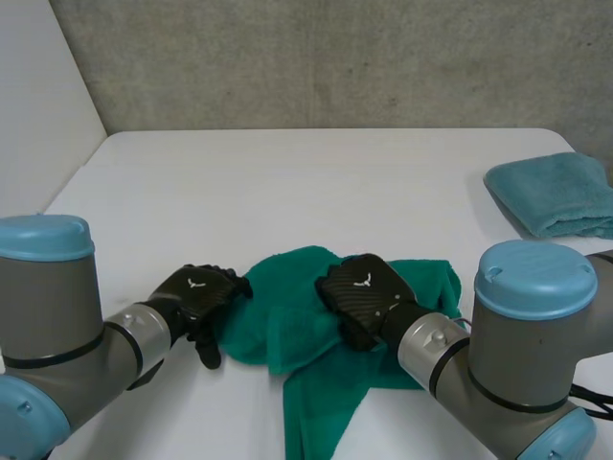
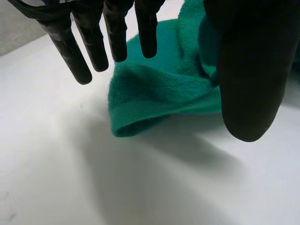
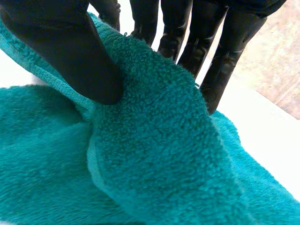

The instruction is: Fold the laundry.

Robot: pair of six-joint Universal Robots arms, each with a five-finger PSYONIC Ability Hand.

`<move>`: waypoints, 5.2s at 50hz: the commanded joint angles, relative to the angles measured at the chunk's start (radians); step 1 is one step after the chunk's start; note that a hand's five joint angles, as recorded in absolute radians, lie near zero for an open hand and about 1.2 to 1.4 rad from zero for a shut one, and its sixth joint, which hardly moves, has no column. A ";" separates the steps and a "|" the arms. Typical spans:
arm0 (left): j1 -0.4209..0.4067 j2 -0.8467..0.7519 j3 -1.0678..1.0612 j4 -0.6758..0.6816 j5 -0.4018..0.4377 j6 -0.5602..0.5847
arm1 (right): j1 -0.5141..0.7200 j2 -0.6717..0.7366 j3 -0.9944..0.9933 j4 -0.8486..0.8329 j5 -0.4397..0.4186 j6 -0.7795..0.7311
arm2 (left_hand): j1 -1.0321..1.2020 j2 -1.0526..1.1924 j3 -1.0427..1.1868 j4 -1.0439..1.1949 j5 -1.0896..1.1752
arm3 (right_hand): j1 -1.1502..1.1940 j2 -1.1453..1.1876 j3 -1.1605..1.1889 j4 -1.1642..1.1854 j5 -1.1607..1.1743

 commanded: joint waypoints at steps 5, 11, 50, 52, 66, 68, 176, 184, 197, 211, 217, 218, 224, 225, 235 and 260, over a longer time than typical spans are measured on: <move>-0.085 -0.012 0.015 0.073 -0.124 0.001 | -0.083 -0.201 -0.001 0.016 0.002 0.033 | 0.014 0.015 0.015 0.013 0.013 | 0.429 0.222 0.218 0.213 0.243; -0.093 -0.046 0.039 0.078 -0.128 0.001 | -0.141 -0.313 -0.001 0.023 -0.017 0.080 | 0.017 0.017 0.018 0.016 0.016 | 0.429 0.222 0.218 0.213 0.243; 0.074 0.242 0.127 0.081 -0.379 -0.071 | 0.121 0.204 -0.617 0.235 0.024 0.096 | -0.004 -0.003 -0.002 -0.005 -0.004 | 0.429 0.222 0.218 0.213 0.243; 0.077 0.264 0.121 0.078 -0.353 -0.071 | 0.156 0.279 -0.705 0.270 0.038 0.080 | -0.010 -0.009 -0.008 -0.011 -0.010 | 0.429 0.222 0.218 0.213 0.243; -0.018 0.267 0.082 0.067 -0.302 -0.140 | 0.189 0.327 -0.800 0.493 0.052 0.082 | -0.010 -0.009 -0.008 -0.011 -0.010 | -0.792 -1.000 -1.003 -1.009 -0.979; -0.065 0.258 0.079 0.056 -0.296 -0.159 | 0.169 0.269 -0.745 0.493 0.052 0.082 | -0.010 -0.009 -0.008 -0.011 -0.010 | -0.792 -1.000 -1.003 -1.009 -0.979; -0.044 -0.072 0.873 0.239 -0.373 0.102 | -0.213 0.037 -0.851 0.022 0.163 -0.188 | 1.065 1.065 1.066 1.063 1.064 | 0.429 0.222 0.218 0.213 0.243; -0.045 0.063 0.475 0.237 -0.338 0.093 | -0.216 -0.124 -0.455 0.182 0.149 -0.203 | 1.065 1.065 1.066 1.063 1.064 | 0.429 0.222 0.218 0.213 0.243; -0.048 0.129 0.044 0.203 -0.336 0.087 | -0.221 -0.155 0.088 0.338 0.045 -0.302 | 1.065 1.065 1.066 1.063 1.064 | 0.429 0.222 0.218 0.213 0.243; -0.015 0.166 -0.057 0.187 -0.339 0.087 | -0.255 -0.178 0.094 0.249 -0.014 -0.225 | 1.065 1.065 1.066 1.063 1.064 | -0.705 -0.913 -0.916 -0.921 -0.892; -0.019 0.195 -0.057 0.183 -0.338 0.087 | -0.357 -0.204 0.027 0.178 -0.038 -0.243 | 1.065 1.065 1.066 1.063 1.064 | -0.744 -0.952 -0.955 -0.960 -0.930; -0.021 0.196 -0.057 0.183 -0.336 0.087 | -0.362 -0.202 0.005 0.183 -0.046 -0.260 | 1.065 1.065 1.066 1.063 1.064 | -0.741 -0.949 -0.952 -0.957 -0.927; -0.024 0.195 -0.062 0.183 -0.336 0.087 | -0.370 -0.092 -0.171 0.291 -0.144 -0.493 | 1.065 1.065 1.066 1.063 1.064 | -0.718 -0.925 -0.928 -0.934 -0.904; -0.024 0.195 -0.063 0.183 -0.336 0.087 | -0.365 -0.068 -0.202 0.308 -0.156 -0.522 | 1.065 1.065 1.066 1.063 1.064 | -0.715 -0.922 -0.925 -0.931 -0.901; -0.012 0.196 -0.080 0.183 -0.336 0.087 | -0.324 0.190 -0.516 0.514 -0.219 -0.711 | 1.065 1.065 1.066 1.063 1.064 | -0.624 -0.831 -0.834 -0.840 -0.810; 0.019 0.193 -0.080 0.187 -0.333 0.085 | -0.316 0.470 -0.723 0.569 -0.264 -0.765 | 1.065 1.065 1.066 1.063 1.064 | -0.151 -0.359 -0.362 -0.368 -0.338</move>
